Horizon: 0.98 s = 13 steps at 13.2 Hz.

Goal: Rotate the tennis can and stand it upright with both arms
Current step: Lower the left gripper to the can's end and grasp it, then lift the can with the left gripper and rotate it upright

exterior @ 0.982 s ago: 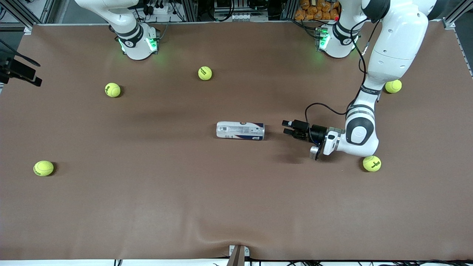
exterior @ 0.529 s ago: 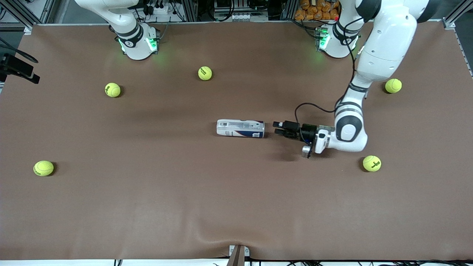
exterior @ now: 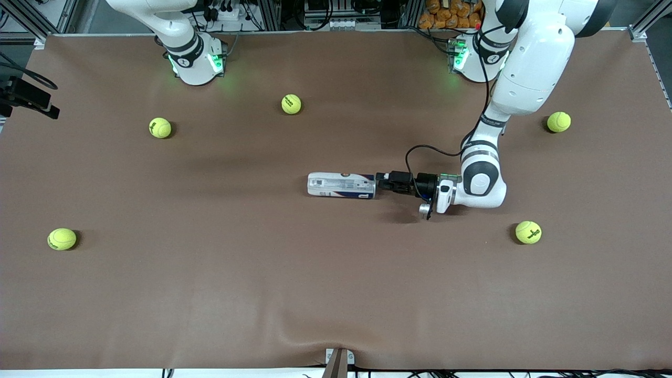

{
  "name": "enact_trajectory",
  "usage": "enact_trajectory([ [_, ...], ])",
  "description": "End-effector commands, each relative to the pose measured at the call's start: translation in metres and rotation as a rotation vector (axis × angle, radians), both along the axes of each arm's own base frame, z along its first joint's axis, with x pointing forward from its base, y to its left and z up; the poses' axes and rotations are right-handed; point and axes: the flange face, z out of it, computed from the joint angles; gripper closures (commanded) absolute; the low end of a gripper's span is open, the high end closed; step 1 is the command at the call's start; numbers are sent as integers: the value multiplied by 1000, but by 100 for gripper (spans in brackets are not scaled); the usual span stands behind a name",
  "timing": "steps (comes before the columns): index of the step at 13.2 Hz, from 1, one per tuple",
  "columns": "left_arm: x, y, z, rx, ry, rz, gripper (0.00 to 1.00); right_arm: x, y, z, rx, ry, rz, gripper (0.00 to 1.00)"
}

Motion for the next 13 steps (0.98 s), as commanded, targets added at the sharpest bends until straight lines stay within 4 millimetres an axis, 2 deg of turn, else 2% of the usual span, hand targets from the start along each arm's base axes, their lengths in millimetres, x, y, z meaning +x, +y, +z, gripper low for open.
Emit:
enact_trajectory([
  [1,1,-10,-4,-13,-16,55,39,-2,8,-2,-2,-2,22,0],
  [4,-1,-24,-12,14,-22,76,41,-2,13,-2,-5,0,31,0],
  [5,-4,-29,-14,17,-27,67,65,-1,13,-3,-6,1,31,0],
  [6,-3,-29,-13,16,-33,68,94,-2,12,-2,-8,2,29,0],
  [7,-3,-29,-13,16,-35,66,100,-2,12,-2,-6,2,29,0],
  [11,0,-26,-7,5,-40,65,100,-1,11,-3,-17,4,28,0],
  [13,1,-34,6,-20,-38,52,100,-2,13,-3,-17,7,31,0],
])
